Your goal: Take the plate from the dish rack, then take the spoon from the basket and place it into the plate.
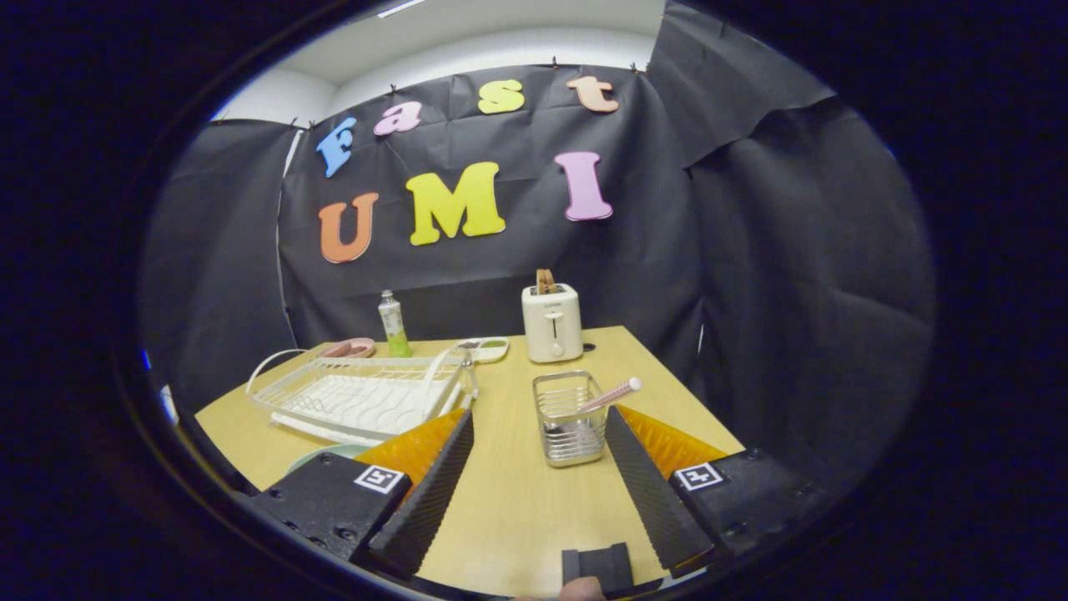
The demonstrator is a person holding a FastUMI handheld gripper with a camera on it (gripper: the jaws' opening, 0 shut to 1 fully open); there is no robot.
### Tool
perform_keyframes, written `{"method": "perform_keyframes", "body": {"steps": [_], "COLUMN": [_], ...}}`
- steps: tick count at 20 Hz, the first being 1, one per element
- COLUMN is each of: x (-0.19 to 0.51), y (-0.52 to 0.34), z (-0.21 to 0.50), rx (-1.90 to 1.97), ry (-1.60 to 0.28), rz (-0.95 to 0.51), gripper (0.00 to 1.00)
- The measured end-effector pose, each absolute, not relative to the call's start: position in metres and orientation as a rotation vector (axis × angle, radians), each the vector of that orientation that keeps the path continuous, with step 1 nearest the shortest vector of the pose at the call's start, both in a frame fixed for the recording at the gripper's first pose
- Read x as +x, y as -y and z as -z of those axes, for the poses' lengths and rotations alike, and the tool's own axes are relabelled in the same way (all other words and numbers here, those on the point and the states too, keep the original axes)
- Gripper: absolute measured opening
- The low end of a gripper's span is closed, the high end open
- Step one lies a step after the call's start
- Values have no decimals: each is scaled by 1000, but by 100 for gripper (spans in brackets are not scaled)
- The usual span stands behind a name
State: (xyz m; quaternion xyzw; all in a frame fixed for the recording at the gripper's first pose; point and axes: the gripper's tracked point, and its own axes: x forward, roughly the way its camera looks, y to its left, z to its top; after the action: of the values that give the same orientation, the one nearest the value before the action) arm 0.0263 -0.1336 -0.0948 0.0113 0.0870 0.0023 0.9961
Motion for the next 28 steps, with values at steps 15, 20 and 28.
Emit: {"method": "perform_keyframes", "body": {"steps": [15, 20, 28], "x": [130, 132, 104], "y": [163, 153, 158], "z": [119, 106, 35], "rx": [144, 207, 147], "ry": [-156, -204, -161], "rz": [-25, -87, -83], "gripper": [45, 18, 12]}}
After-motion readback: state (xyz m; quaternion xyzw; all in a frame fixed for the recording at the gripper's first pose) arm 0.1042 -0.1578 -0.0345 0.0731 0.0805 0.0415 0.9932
